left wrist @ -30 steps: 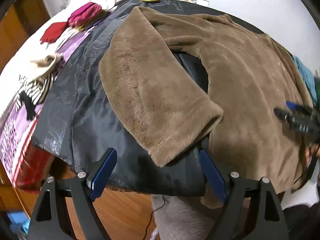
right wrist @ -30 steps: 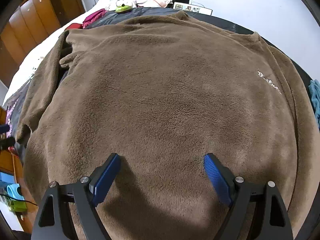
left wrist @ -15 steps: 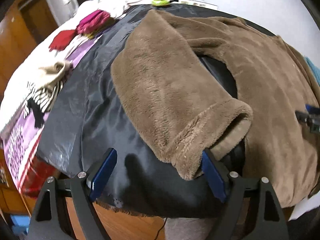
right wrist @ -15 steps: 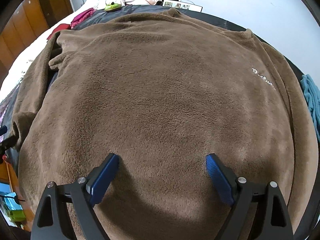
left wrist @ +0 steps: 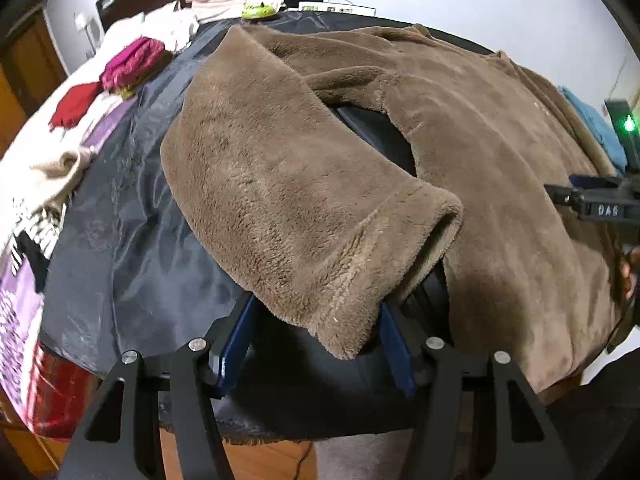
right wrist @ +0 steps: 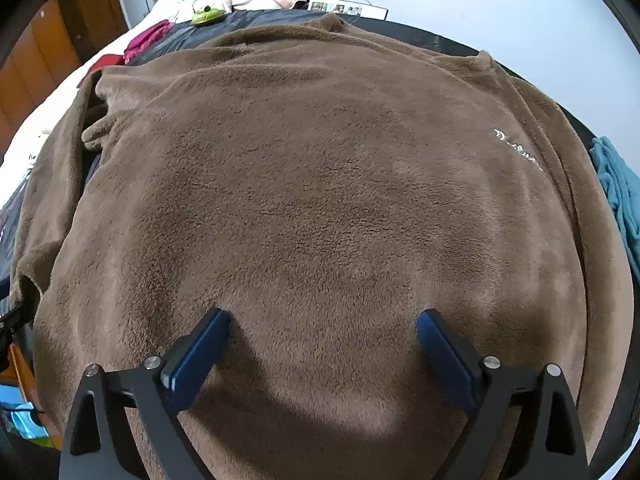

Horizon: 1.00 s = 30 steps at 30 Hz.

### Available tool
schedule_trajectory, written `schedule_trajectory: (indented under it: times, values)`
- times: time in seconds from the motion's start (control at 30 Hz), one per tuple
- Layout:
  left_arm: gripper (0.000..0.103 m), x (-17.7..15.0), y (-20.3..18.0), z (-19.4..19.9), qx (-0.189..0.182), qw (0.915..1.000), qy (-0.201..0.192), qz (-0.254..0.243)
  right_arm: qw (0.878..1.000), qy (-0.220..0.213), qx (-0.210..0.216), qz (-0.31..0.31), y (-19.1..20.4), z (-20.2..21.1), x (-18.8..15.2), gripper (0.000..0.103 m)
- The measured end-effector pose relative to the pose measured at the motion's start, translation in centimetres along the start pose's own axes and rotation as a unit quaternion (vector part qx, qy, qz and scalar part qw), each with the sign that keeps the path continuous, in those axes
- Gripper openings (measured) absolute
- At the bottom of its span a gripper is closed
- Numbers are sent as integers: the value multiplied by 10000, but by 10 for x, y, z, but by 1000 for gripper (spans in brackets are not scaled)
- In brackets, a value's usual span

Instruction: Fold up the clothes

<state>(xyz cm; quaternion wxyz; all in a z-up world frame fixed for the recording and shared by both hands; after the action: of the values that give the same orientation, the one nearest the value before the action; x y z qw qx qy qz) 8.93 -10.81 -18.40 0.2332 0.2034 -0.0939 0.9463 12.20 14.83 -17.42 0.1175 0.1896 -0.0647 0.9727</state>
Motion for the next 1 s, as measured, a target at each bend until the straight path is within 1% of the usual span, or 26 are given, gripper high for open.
schedule_trajectory:
  times: [0.07, 0.1, 0.13, 0.17, 0.2, 0.27, 0.33, 0.4, 0.47, 0.53, 0.57, 0.6, 0.7, 0.73, 0.77, 0.93, 1.0]
  values:
    - [34, 0, 2, 4, -36, 10000, 27, 4, 10000, -7, -27, 8, 1, 0, 0, 96]
    - [33, 1, 6, 7, 31, 10000, 23, 1, 10000, 19, -27, 26, 2, 0, 1, 96]
    - [26, 2, 14, 8, 69, 10000, 23, 68, 10000, 39, -21, 25, 2, 0, 1, 96]
    - [22, 2, 24, 9, 81, 9998, 28, 172, 10000, 57, -14, 19, 2, -1, 2, 96]
    - [21, 3, 33, 11, 73, 9995, 32, 306, 10000, 60, -15, 5, 2, -1, 2, 96]
    - [18, 8, 56, 19, -27, 9971, 16, 763, 10000, 58, -22, -25, 3, 0, 2, 96]
    - [16, 14, 80, 28, -170, 9915, -54, 1289, 10000, 53, -38, -51, 4, 0, 2, 96]
    - [14, 25, 107, 45, -337, 9829, -237, 1795, 10000, 50, -42, -65, 2, 0, 0, 96]
    - [14, 36, 129, 59, -509, 9729, -415, 2216, 10000, 50, -42, -75, -2, 1, 0, 96]
    - [13, 47, 153, 74, -693, 9601, -593, 2645, 9999, 49, -49, -90, -2, 1, 0, 96]
    - [11, 52, 165, 80, -799, 9520, -672, 2878, 9999, 48, -53, -98, -2, 1, 0, 97]
    - [11, 57, 176, 85, -912, 9427, -744, 3121, 9999, 50, -60, -112, -2, 1, 0, 97]
    - [11, 64, 209, 92, -1243, 9113, -872, 3826, 9998, 59, -79, -168, -2, -1, 1, 99]
    - [11, 64, 219, 92, -1286, 9022, -896, 4018, 9998, 62, -85, -189, -3, -1, 2, 100]
    - [11, 63, 226, 91, -1244, 8999, -894, 4083, 9997, 65, -94, -209, -3, -2, 2, 101]
    - [11, 59, 250, 86, -898, 9038, -830, 4101, 9994, 83, -132, -311, -2, -2, 3, 101]
    - [11, 54, 251, 76, -879, 9008, -676, 4199, 9993, 87, -140, -337, -2, -1, 3, 101]
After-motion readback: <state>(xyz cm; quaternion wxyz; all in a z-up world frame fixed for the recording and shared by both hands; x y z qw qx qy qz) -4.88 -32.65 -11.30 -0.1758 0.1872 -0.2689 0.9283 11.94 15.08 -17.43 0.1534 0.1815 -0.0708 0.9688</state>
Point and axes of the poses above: each gripper's, at about its wrist camera, not at the fingertips, and z roughly against the way its jaws point, y to its left, x to its top, the point moved 10 cm from there along -z, roughly the way its jaws point, and after that the axes turned 4 degrees about z, right-handed, at the moved point
